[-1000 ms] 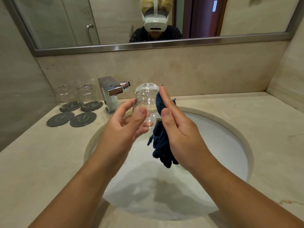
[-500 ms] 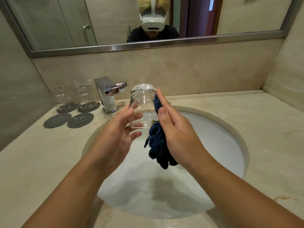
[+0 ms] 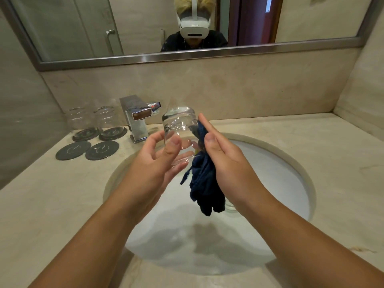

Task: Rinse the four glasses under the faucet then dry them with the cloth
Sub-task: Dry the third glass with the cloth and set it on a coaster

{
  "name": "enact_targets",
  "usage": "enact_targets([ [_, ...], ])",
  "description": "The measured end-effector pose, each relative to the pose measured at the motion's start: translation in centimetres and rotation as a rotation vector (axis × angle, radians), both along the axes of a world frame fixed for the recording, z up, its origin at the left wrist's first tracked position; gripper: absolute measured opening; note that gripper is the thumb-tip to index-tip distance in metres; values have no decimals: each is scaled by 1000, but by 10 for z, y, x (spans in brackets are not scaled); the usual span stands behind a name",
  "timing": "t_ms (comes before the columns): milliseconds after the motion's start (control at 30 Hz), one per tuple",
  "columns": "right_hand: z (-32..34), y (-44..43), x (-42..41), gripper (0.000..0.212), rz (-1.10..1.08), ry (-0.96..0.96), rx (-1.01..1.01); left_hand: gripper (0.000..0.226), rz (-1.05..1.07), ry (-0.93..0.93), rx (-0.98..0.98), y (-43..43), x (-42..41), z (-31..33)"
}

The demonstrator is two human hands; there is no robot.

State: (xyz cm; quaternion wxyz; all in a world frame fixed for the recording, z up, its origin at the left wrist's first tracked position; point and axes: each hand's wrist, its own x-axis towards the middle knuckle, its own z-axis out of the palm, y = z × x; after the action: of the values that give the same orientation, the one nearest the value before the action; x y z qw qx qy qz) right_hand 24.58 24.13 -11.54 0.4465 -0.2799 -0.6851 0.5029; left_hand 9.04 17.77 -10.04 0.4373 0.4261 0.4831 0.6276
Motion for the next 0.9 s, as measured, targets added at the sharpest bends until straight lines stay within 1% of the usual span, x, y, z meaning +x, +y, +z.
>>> enact_targets([
  [100,-1,-1,1,42,-33,-56,27,62,25,59,-55,2,1,-3],
  [200,3,-7,1,46,-55,-132,110,59,57,115,-40,2,-2,-5],
  [267,4,-10,1,47,-51,-145,153,57,73,159,-13,1,-3,-5],
  [333,4,-9,0,46,-42,-125,135,55,90,168,14,-1,-4,-5],
  [400,4,-7,0,43,-26,-82,85,54,86,130,42,-1,-5,-4],
  [433,5,-6,1,43,-14,-51,61,65,68,109,52,-1,-5,-3],
  [500,8,-6,3,43,16,7,10,104,47,35,54,0,-3,-2],
  [533,8,-6,3,43,25,20,-11,109,43,3,43,0,-2,-1],
  [567,8,-5,3,43,25,17,-21,103,40,-10,26,0,-1,-1],
  [600,7,-5,2,43,16,0,-20,91,40,-17,5,1,0,-1],
  [633,6,-4,2,42,3,-18,-10,80,48,-6,-17,1,2,-1],
  [700,4,-6,1,42,-26,-51,17,67,78,48,-43,3,2,-4],
  [833,6,-14,0,48,-40,-112,125,59,106,141,-15,3,0,-5],
  [900,5,-13,-2,48,-37,-131,127,61,125,158,3,1,-2,-4],
])
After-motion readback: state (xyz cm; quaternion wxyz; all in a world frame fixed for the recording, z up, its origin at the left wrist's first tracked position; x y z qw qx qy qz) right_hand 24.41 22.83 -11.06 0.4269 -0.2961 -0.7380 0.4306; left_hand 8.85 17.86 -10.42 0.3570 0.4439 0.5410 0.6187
